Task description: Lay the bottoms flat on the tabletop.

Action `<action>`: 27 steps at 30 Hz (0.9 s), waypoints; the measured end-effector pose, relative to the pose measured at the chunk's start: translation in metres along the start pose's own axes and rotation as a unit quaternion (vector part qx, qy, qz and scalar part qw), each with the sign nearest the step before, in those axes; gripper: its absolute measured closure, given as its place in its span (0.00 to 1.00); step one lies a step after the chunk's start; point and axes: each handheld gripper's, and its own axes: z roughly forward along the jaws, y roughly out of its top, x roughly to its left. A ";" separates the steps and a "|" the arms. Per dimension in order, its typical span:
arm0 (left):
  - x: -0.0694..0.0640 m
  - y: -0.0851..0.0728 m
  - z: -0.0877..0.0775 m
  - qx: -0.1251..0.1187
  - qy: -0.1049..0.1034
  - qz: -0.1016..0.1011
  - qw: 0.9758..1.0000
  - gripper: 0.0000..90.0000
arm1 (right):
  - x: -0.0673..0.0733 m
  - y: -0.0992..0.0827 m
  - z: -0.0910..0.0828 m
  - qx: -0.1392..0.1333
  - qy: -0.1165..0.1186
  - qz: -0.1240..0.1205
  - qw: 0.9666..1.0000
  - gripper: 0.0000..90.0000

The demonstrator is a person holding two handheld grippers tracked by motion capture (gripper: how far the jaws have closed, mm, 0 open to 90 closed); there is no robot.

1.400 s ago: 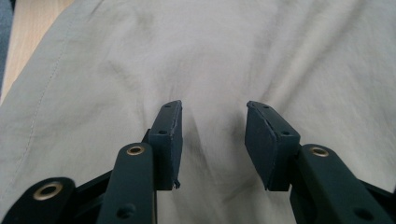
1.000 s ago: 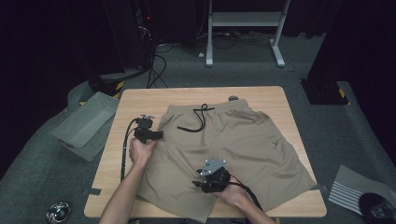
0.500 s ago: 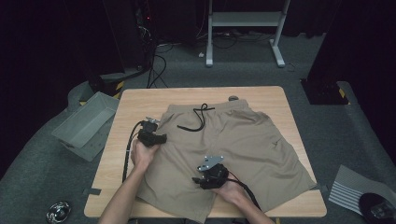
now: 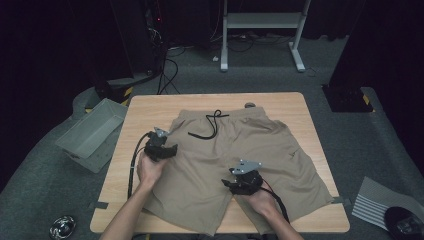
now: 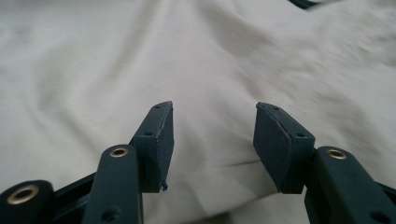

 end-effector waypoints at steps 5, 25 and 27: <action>-0.007 -0.007 0.011 0.019 -0.018 -0.003 1.000 0.43 | -0.007 -0.004 0.007 0.023 -0.015 0.010 1.000 0.53; 0.021 0.017 0.015 -0.038 -0.003 -0.058 0.998 0.40 | -0.022 0.002 0.002 -0.030 -0.048 0.068 0.996 0.50; 0.022 0.013 -0.003 -0.054 -0.003 -0.049 0.997 0.41 | -0.028 -0.001 -0.008 -0.034 -0.061 0.069 0.995 0.51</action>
